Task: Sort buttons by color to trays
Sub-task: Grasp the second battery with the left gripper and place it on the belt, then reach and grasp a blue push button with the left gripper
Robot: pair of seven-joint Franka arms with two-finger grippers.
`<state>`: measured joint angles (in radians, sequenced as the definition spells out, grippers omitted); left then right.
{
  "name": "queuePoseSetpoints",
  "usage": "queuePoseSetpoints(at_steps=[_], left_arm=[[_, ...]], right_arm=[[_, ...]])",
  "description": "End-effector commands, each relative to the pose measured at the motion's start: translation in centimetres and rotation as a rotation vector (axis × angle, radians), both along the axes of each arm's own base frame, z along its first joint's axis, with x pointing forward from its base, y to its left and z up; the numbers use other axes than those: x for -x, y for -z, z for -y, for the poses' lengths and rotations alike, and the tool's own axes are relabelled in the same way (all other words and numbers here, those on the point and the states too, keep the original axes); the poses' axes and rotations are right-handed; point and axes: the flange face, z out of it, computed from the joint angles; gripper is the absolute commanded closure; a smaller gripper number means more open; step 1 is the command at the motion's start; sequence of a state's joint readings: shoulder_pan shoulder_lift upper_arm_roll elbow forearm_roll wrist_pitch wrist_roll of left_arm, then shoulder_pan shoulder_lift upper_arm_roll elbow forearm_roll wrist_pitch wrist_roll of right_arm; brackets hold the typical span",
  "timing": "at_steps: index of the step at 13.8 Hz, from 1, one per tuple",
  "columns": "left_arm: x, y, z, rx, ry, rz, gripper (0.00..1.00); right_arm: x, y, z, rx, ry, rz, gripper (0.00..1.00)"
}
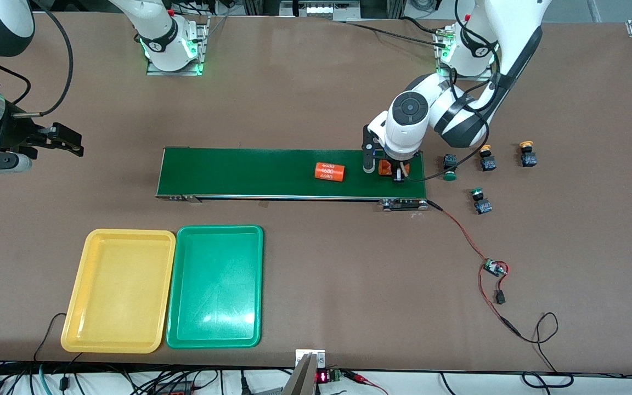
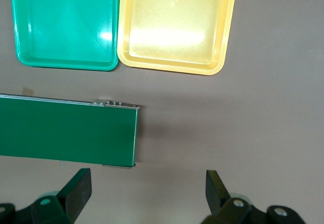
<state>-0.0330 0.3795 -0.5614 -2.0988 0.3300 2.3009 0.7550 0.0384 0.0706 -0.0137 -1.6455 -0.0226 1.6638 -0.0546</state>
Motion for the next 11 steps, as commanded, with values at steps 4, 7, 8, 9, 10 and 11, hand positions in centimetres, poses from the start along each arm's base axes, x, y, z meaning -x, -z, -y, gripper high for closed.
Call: queuePoseSetpoints(at_steps=[4,7,8,9,10,11], left_arm=[[-6.9,-4.9,-11.9,-0.001,-0.251,0.078,0.0],[-8.8,-4.2,-19.8,-0.011,-0.473,0.063,0.0],[-8.7,-3.7,-21.1,-0.009,-0.607,0.049,0.0],[-8.1,-3.2,-21.7,-0.038,-0.734,0.02,0.0],[-7.8,-2.9,-21.9,-0.068,-0.849,0.006,0.0],[-7.6,-2.6,-22.1,-0.085,-0.956,0.007,0.0]], right_arm=[[-0.1,-0.4,0.2,0.013,-0.019,-0.003,0.0],[-0.1,-0.5,0.2,0.013,-0.019,0.0,0.0],[-0.1,-0.5,0.2,0.011,-0.019,-0.002,0.0],[-0.1,-0.5,0.2,0.013,-0.019,-0.002,0.0],[-0.1,-0.4,0.2,0.011,-0.019,-0.003,0.0],[-0.1,-0.4,0.2,0.011,-0.019,-0.003,0.0]])
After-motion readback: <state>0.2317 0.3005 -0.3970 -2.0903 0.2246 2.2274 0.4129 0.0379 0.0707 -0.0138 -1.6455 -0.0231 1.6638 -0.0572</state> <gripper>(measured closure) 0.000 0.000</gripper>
